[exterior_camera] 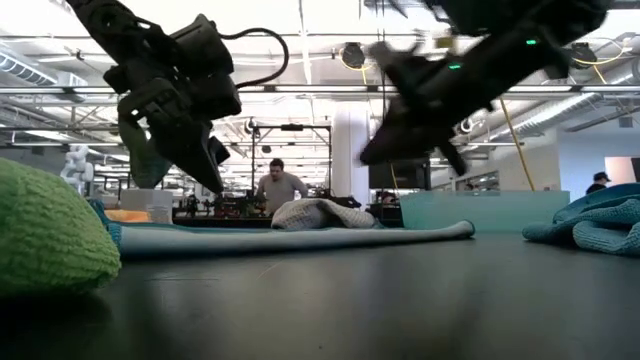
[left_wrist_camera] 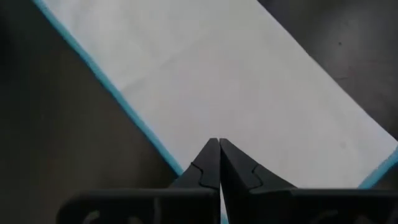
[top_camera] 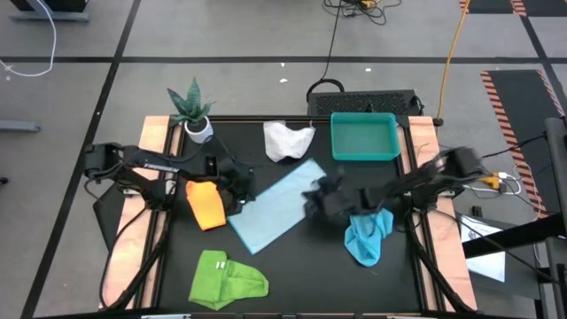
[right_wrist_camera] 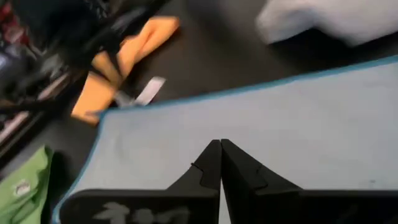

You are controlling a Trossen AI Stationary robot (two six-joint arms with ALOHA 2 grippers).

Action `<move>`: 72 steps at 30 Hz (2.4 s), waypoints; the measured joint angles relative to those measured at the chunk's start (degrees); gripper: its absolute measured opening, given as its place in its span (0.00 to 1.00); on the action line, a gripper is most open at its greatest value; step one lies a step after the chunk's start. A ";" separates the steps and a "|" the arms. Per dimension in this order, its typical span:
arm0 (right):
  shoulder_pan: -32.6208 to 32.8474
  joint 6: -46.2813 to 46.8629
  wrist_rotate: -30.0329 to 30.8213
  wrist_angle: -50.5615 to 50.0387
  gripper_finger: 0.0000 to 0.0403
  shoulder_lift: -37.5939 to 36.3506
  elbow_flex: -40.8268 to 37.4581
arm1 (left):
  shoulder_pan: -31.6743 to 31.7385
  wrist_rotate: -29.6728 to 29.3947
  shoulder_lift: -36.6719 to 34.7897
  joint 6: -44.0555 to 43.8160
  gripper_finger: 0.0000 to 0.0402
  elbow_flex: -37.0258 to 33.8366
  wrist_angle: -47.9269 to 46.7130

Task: Fold microfiber towels
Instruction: Fold the blue microfiber towel

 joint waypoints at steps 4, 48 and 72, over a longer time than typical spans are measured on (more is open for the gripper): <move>2.45 -3.66 -5.70 1.00 0.00 13.36 13.86 | 0.31 1.18 0.00 2.17 0.00 0.00 -1.04; 23.02 11.55 -22.83 -20.23 0.00 6.13 5.14 | -31.65 -11.71 -0.09 -24.64 0.00 0.04 18.50; 30.72 -15.90 -17.61 -16.21 0.23 -6.45 -1.46 | -40.39 -22.81 29.40 11.13 0.26 25.34 18.27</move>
